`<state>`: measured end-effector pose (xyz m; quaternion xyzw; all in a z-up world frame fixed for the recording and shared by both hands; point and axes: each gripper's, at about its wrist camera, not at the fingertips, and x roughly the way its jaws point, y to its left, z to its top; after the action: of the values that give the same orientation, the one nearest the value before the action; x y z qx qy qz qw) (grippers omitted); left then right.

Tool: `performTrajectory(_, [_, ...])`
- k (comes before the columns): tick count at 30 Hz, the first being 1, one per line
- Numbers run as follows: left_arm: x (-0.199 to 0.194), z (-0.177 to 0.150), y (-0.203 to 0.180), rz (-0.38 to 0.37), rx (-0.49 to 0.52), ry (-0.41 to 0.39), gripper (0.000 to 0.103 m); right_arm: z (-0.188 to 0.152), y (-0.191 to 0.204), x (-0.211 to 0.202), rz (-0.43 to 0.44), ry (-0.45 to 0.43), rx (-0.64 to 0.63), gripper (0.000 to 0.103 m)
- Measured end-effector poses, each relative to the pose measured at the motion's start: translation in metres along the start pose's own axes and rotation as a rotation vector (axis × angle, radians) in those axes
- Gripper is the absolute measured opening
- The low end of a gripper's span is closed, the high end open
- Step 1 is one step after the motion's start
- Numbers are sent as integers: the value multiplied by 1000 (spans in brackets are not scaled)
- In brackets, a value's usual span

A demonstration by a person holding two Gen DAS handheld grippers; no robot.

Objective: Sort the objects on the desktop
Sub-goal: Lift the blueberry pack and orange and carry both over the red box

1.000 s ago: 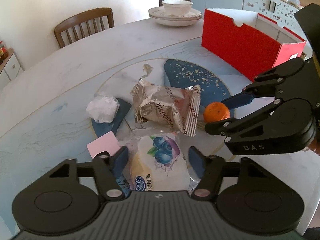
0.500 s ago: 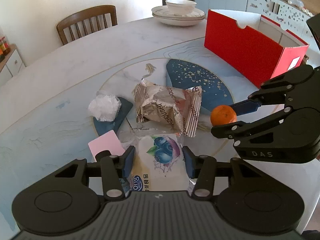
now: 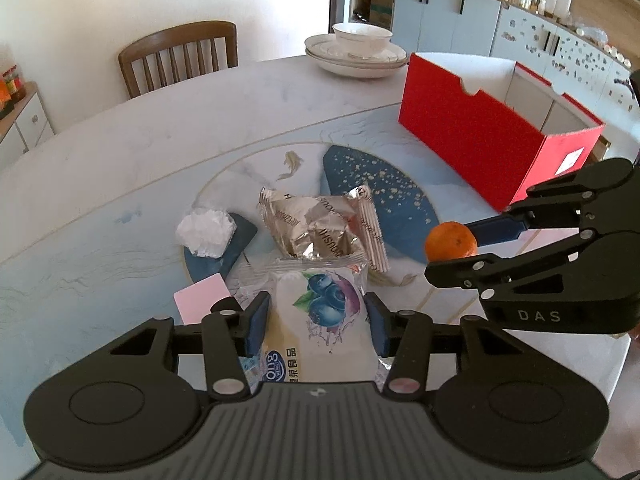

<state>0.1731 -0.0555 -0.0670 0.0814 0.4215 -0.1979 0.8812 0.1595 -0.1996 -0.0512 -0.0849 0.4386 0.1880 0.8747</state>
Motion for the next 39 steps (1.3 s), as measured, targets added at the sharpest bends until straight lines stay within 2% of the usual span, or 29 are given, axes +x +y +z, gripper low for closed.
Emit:
performTrajectory(17, [-21, 20, -41, -51, 7, -46, 49, -2, -36, -55, 16, -49, 23, 34])
performTrajectory(25, [-24, 42, -69, -79, -16, -68, 49, -5, -70, -84, 12, -72, 35, 34])
performTrajectory(39, [-14, 87, -136, -111, 5, -125, 49, -13, -144, -115, 0, -111, 45, 34])
